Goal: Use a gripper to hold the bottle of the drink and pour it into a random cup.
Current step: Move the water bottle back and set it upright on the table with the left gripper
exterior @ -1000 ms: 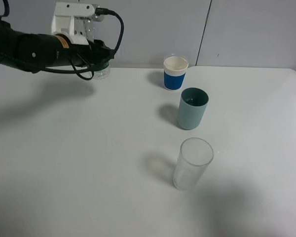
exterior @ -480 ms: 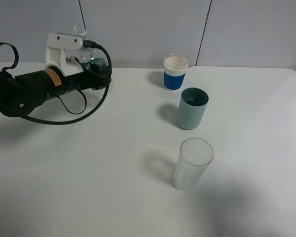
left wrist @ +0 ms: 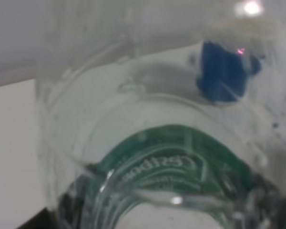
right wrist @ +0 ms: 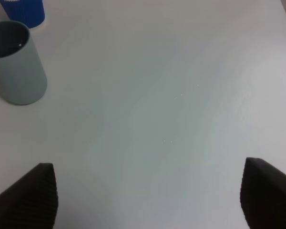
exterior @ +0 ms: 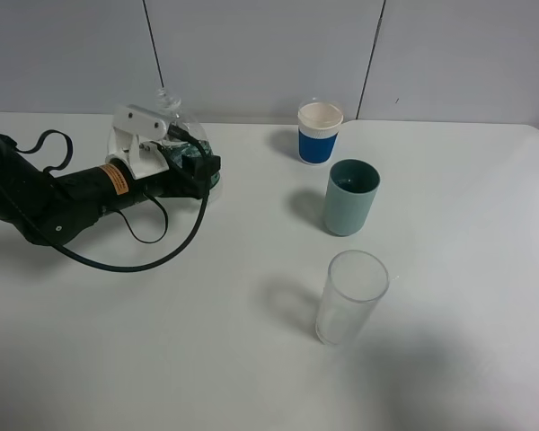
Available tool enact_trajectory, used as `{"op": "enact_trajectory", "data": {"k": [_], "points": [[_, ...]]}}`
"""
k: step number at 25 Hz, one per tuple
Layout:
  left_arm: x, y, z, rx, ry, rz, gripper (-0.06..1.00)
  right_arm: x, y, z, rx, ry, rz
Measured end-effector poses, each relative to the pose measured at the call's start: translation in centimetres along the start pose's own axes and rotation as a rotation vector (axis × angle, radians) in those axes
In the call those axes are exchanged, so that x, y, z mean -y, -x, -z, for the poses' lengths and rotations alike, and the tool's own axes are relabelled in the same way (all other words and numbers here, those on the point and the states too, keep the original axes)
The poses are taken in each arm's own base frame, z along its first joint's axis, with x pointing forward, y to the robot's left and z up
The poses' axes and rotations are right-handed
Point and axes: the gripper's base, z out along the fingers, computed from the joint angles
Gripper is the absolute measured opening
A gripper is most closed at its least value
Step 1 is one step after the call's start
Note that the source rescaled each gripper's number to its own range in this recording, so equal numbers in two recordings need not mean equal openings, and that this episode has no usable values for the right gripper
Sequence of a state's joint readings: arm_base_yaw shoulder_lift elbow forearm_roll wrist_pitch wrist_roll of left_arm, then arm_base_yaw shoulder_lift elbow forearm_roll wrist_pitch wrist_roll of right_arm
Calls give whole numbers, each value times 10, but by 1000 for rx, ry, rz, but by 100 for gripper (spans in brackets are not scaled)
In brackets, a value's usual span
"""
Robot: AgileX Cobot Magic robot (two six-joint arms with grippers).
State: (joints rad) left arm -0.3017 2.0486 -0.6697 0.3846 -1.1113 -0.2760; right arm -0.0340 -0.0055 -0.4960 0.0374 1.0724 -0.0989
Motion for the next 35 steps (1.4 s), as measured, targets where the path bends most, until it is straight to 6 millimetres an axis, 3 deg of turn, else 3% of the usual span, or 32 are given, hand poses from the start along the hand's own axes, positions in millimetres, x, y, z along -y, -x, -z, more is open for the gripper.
{"op": "enact_trajectory", "data": {"k": [12,33,35], "points": [[2,-16,-1,-53,-52,-239,1,0,0,0,0,0,0],[1,-20,-1,-110,-39,-176,1,0,0,0,0,0,0],[1,-21,-1,-113,-37,-157,19,0,0,0,0,0,0]]}}
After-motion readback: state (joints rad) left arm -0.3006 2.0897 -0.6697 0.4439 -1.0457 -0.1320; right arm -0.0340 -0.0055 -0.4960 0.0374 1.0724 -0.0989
